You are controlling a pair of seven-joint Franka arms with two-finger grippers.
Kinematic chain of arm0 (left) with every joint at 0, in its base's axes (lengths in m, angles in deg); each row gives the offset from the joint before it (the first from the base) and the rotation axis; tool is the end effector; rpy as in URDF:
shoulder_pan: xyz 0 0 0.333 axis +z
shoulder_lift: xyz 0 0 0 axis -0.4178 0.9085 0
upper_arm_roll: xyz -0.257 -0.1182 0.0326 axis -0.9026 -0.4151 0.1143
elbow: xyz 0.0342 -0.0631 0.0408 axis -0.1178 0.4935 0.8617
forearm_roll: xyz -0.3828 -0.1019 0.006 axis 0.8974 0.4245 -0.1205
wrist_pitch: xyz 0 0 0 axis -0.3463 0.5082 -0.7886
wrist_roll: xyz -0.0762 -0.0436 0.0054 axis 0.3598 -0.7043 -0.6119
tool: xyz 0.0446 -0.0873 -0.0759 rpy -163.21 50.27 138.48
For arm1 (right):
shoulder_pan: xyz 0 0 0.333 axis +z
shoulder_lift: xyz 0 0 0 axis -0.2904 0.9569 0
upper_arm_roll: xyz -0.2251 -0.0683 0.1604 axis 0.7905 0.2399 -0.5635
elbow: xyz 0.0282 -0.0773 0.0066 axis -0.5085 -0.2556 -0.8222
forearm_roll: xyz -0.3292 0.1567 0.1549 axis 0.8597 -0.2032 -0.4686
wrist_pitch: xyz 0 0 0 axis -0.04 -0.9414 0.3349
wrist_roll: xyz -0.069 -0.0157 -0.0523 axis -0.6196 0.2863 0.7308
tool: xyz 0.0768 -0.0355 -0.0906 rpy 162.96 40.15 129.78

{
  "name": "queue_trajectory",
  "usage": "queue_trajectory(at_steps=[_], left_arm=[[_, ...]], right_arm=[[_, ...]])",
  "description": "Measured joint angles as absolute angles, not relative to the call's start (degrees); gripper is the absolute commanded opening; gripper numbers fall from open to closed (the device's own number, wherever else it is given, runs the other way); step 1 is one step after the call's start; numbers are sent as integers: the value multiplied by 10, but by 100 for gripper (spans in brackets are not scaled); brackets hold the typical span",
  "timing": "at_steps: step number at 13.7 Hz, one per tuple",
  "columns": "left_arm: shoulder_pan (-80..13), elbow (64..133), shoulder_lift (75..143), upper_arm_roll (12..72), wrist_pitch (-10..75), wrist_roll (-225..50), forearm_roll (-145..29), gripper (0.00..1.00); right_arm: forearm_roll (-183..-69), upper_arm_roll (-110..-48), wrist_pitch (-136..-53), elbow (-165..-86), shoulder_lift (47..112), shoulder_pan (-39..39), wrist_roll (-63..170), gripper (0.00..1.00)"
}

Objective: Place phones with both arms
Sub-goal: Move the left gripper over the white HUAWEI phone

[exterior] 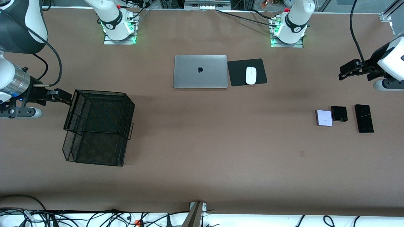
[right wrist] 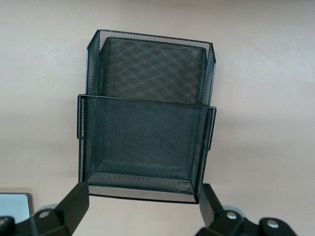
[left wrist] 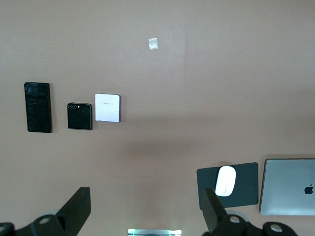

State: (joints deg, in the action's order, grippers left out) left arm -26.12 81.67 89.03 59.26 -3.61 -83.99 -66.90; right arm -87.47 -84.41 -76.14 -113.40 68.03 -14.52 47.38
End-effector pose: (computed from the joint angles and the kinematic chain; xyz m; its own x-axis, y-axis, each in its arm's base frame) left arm 0.5656 -0.0232 0.5705 0.9920 0.0124 -0.1253 0.0125 -0.9999 -0.0004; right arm 0.6202 0.0220 0.4859 0.9991 0.0243 -0.0352 0.0254 -0.9992 0.0302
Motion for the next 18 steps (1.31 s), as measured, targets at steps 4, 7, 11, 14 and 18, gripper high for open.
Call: queue_trajectory(at_steps=[4, 7, 11, 14, 18], left_arm=[[-262, 817, 890, 593, -40, -841, -669, 100], [-265, 817, 890, 588, -67, -868, -669, 100], [-262, 825, 899, 588, -79, -856, -690, 100], [-230, 832, 931, 595, -58, -795, -704, 100], [-185, 839, 986, 596, -24, -771, -741, 100]], right_arm=[[-875, -844, -761, -1132, 680, -145, 474, 100], [-875, -844, -761, -1131, 680, -145, 474, 100], [-875, -844, -761, -1131, 680, -145, 474, 100], [-875, -844, -761, -1131, 680, -145, 474, 100], [-875, -844, -761, -1131, 680, -145, 474, 100]])
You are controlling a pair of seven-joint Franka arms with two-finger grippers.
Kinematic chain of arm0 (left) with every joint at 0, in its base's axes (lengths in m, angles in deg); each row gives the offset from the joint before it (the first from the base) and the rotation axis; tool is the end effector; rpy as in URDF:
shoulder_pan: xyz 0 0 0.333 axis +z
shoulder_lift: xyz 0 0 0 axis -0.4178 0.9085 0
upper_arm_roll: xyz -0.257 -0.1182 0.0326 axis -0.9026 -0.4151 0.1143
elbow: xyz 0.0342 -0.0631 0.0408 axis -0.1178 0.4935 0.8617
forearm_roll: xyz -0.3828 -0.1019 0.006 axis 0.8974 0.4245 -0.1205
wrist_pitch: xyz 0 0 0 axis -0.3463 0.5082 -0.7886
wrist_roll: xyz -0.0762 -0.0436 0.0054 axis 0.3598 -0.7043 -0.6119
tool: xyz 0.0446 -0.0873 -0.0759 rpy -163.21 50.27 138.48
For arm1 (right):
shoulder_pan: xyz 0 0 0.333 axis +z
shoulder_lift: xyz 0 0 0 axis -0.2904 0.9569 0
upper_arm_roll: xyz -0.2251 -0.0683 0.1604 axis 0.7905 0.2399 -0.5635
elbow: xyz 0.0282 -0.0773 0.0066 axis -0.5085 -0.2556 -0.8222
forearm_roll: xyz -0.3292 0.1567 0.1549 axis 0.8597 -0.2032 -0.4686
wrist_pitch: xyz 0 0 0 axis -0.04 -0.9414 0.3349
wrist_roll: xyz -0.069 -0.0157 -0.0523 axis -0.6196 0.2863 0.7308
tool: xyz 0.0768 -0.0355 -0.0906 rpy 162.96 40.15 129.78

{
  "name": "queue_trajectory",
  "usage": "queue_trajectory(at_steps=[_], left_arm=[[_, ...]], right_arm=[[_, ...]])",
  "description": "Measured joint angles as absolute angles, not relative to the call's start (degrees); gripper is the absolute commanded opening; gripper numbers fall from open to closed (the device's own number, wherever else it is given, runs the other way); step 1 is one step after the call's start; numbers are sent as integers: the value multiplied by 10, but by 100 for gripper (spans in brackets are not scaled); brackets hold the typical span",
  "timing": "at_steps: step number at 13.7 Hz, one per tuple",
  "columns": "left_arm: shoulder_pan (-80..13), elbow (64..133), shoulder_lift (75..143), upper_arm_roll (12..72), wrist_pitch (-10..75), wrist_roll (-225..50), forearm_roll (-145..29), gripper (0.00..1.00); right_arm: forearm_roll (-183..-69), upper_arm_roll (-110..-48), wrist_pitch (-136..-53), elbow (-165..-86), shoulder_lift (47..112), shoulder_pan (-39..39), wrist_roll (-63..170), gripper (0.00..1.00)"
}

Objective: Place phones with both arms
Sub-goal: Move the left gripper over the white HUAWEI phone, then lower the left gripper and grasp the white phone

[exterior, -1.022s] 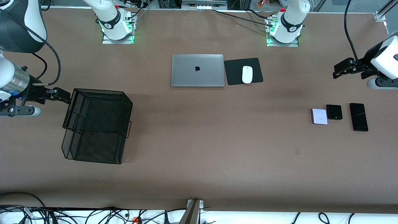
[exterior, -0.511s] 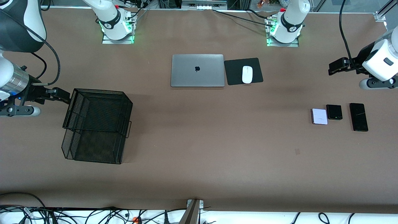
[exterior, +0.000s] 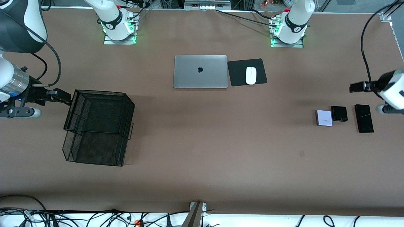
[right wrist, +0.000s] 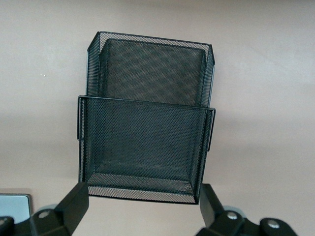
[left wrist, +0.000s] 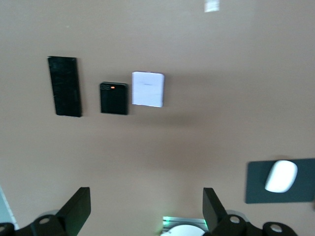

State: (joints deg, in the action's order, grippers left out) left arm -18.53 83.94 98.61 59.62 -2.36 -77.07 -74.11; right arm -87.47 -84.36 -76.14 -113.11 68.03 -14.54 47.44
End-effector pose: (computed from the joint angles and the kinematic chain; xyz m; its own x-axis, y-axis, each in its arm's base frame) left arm 0.5917 0.0752 0.4574 0.9492 0.0428 -0.3117 0.0134 -0.9953 -0.0958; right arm 0.6207 0.0213 0.4883 0.9993 0.0241 -0.0302 0.0251 -0.9992 0.0303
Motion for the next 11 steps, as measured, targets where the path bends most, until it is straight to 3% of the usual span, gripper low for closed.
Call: queue_trajectory(at_steps=[7, 11], left_arm=[[-224, 841, 1049, 587, -10, -826, -815, 100], [-200, 905, 1030, 589, 84, -786, -826, 100]], right_arm=[[-875, -844, -761, -1131, 680, -145, 474, 100], [-875, -844, -761, -1131, 680, -145, 474, 100]])
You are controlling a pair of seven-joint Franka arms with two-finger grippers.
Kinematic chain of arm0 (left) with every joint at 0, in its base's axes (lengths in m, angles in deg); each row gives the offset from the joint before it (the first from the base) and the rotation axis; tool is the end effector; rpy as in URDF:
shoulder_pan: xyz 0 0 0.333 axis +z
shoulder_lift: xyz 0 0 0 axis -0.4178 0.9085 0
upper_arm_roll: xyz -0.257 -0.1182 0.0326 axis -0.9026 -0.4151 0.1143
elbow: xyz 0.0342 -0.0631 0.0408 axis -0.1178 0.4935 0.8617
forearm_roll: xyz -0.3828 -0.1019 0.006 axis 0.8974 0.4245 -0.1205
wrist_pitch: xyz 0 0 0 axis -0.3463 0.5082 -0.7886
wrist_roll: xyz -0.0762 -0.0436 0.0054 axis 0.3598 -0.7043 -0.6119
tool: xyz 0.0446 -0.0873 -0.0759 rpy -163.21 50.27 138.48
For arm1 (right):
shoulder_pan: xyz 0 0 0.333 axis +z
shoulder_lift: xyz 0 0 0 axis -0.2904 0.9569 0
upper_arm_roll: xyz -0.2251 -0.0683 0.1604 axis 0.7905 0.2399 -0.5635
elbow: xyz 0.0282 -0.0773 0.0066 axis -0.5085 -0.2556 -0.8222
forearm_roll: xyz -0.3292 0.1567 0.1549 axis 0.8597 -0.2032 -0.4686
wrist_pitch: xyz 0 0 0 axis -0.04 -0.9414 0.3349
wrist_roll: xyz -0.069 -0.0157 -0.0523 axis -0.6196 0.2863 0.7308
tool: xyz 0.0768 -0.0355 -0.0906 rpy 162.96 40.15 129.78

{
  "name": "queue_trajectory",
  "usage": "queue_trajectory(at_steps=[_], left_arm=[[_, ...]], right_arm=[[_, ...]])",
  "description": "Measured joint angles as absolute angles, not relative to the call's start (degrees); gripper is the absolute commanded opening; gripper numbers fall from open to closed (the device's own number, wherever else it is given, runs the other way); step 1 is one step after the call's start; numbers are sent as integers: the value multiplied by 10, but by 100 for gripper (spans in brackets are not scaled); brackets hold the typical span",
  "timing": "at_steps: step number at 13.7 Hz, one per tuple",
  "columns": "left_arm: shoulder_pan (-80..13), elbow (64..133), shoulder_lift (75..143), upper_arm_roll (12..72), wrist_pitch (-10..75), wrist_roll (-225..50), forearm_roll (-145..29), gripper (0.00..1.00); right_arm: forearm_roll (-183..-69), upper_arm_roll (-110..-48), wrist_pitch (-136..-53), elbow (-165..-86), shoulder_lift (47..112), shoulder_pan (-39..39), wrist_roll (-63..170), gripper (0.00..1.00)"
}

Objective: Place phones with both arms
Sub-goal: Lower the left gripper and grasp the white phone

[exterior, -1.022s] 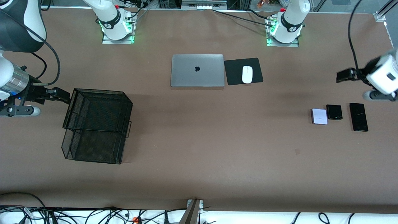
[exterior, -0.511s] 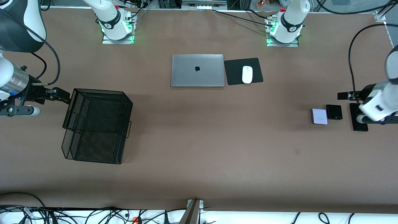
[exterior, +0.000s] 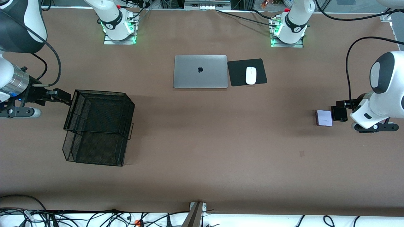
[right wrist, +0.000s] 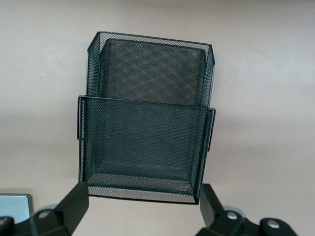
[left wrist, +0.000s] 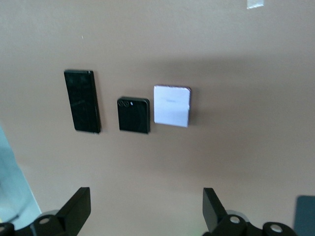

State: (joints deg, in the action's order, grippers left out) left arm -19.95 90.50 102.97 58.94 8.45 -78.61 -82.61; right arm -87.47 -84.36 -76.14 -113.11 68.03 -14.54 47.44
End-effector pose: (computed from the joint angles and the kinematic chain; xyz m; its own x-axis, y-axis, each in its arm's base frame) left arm 0.6086 0.0704 0.3725 0.9480 0.0051 -0.3183 -0.0718 -0.9707 -0.2294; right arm 0.6207 0.0213 0.4883 0.9993 0.0241 -0.0302 0.0251 -0.9992 0.0303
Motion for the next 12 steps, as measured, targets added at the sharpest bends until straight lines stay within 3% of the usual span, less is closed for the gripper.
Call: queue_trajectory(at_steps=[7, 12], left_arm=[[-123, 1110, 988, 591, 378, -657, -812, 100], [-100, 1189, 1008, 591, 526, -656, -725, 100]], right_arm=[[-875, -843, -761, -1131, 680, -145, 474, 100], [-875, -843, -761, -1131, 680, -146, 474, 100]])
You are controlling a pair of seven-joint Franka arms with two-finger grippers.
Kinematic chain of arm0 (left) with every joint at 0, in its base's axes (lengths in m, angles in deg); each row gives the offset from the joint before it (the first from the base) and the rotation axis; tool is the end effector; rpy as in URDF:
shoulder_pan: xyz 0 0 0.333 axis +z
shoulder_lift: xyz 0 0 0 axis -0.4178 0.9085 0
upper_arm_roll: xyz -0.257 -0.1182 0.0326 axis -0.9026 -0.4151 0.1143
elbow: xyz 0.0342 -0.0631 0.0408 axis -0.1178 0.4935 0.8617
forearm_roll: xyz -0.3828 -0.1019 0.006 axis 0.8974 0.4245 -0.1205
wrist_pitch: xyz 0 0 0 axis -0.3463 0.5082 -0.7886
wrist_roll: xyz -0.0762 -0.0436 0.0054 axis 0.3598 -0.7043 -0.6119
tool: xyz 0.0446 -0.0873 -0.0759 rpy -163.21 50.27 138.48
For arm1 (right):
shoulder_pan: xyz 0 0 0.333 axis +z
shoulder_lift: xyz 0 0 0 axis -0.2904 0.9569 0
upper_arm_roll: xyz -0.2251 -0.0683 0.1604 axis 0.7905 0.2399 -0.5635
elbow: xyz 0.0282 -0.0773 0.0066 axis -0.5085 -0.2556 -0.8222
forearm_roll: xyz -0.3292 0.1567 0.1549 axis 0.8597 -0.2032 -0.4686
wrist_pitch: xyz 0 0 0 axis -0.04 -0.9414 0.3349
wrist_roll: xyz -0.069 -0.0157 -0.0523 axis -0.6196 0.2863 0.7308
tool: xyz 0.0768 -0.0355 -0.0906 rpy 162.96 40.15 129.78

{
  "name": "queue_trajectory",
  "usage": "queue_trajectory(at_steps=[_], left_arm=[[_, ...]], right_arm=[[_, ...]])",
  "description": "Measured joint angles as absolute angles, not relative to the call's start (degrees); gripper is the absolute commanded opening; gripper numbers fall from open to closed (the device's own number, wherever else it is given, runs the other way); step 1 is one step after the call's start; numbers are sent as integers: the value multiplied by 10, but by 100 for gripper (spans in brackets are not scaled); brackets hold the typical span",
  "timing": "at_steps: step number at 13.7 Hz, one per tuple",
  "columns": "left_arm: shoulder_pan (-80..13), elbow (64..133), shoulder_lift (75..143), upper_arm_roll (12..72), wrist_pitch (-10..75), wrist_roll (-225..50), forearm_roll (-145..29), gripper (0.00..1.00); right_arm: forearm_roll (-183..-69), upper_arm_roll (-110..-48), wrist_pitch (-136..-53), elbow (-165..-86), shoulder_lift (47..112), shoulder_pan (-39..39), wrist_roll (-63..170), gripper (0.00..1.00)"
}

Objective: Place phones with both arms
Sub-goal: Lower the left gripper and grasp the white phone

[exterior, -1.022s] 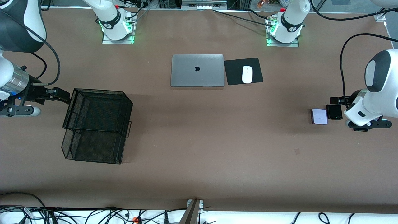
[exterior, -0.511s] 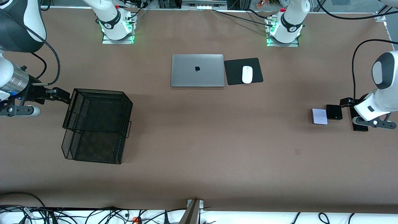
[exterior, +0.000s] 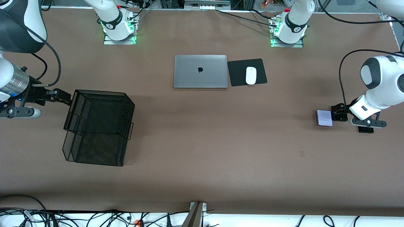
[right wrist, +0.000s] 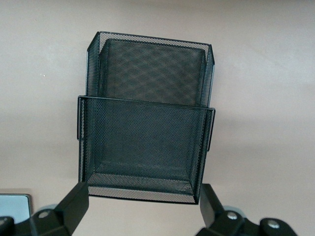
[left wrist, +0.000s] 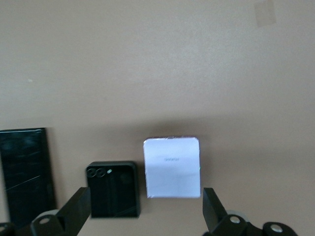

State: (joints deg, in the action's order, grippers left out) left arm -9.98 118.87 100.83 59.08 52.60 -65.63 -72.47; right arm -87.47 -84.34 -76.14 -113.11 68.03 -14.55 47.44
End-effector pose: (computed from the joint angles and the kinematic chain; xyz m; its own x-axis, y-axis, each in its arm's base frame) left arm 0.5601 0.1377 0.2292 0.9953 -0.0951 -0.0164 -0.0958 -0.9939 -0.0550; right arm 0.6208 0.0210 0.4883 0.9993 0.0236 -0.0302 0.0245 -0.9992 0.0304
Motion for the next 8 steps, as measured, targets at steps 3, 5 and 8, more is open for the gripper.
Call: queue_trajectory(at_steps=[3, 5, 8], left_arm=[[-98, 1231, 1045, 591, 630, -657, -719, 100], [-98, 1250, 1075, 590, 702, -657, -718, 100], [-98, 1256, 1102, 590, 739, -657, -718, 100]], right_arm=[[-875, -843, -761, -1131, 680, -146, 474, 100], [-875, -843, -761, -1131, 680, -146, 474, 100], [-875, -843, -761, -1131, 680, -145, 474, 100]])
